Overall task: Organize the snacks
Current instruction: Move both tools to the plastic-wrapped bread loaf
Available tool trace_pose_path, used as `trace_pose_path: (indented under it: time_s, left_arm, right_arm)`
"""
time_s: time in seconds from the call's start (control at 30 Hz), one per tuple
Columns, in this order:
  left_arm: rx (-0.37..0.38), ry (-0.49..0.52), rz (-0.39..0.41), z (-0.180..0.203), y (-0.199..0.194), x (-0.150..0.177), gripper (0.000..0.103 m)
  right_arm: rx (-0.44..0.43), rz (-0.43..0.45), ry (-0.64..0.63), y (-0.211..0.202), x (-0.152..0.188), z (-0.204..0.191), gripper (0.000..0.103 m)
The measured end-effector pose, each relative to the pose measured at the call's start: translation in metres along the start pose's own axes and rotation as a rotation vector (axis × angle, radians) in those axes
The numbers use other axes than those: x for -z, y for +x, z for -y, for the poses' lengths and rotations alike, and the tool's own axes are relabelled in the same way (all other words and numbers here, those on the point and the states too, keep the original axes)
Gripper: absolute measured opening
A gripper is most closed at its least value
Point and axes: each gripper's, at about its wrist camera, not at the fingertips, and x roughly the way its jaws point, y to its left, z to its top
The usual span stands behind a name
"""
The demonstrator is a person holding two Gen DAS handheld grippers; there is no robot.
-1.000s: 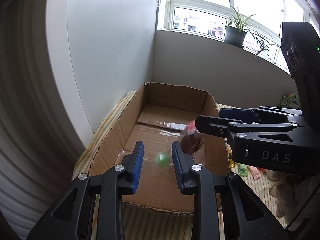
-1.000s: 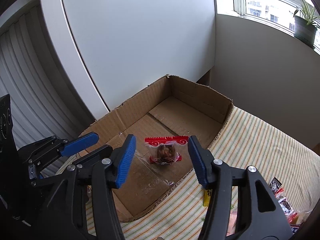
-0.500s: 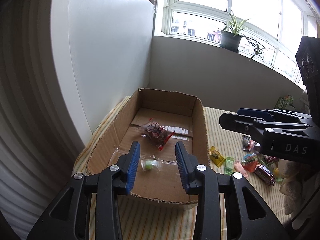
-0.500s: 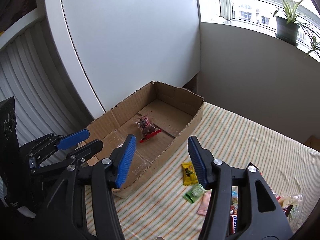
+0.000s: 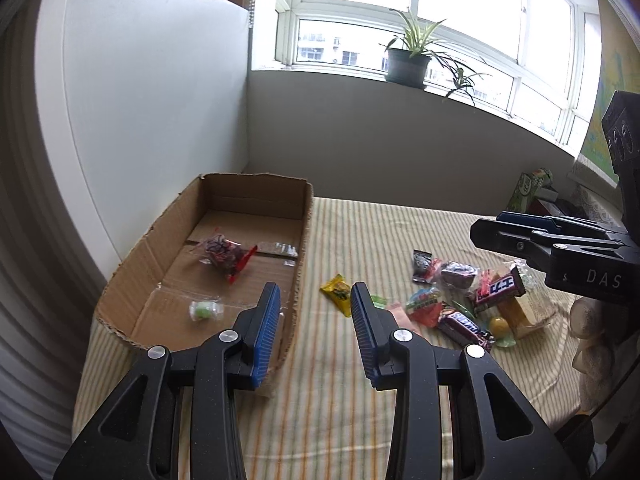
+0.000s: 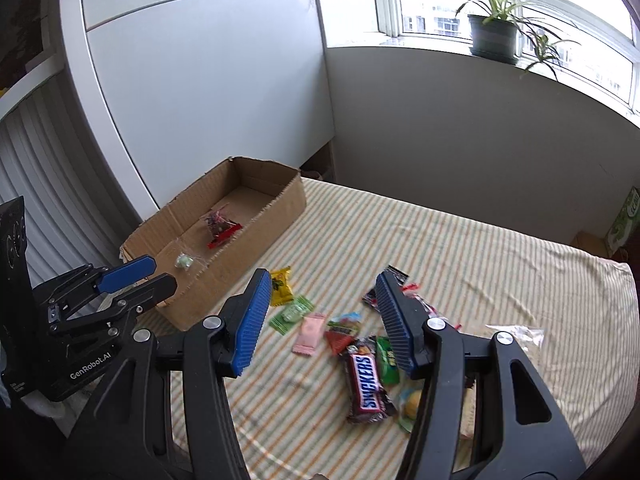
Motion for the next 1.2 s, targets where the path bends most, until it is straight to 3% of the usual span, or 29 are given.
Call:
trace_pose_path:
  time_s: [0.23,0.3,0.37,0.6,0.83,1.2]
  left_arm:
    - [0.055,0.039,-0.031,0.041,0.010,0.005,0.035]
    - [0.074,0.054,-0.040,0.054,0.012,0.007,0.036]
    - [0.095,0.063,-0.050,0.066,0.015,0.009,0.045]
    - [0.183,0.112,-0.097,0.113,0.026,0.016,0.046]
    - [0.258,0.149,-0.145,0.152,0.041,0.020,0.046]
    - [0.382,0.132,-0.274,0.185,0.078,0.025,0.046]
  right_arm:
    - [0.061,-0.031,0.104,-0.016,0.022,0.066,0.057]
    - [0.080,-0.042,0.129,-0.019,0.030,0.084,0.060]
    - [0.099,-0.049,0.158,-0.022,0.038,0.100,0.072]
    - [0.114,-0.088,0.229,-0.028,0.063,0.147,0.072]
    - [0.087,-0.128,0.242,-0.020,0.077,0.167,0.072]
    - [-0.040,-0.178,0.289,0.003,0.081,0.181,0.072]
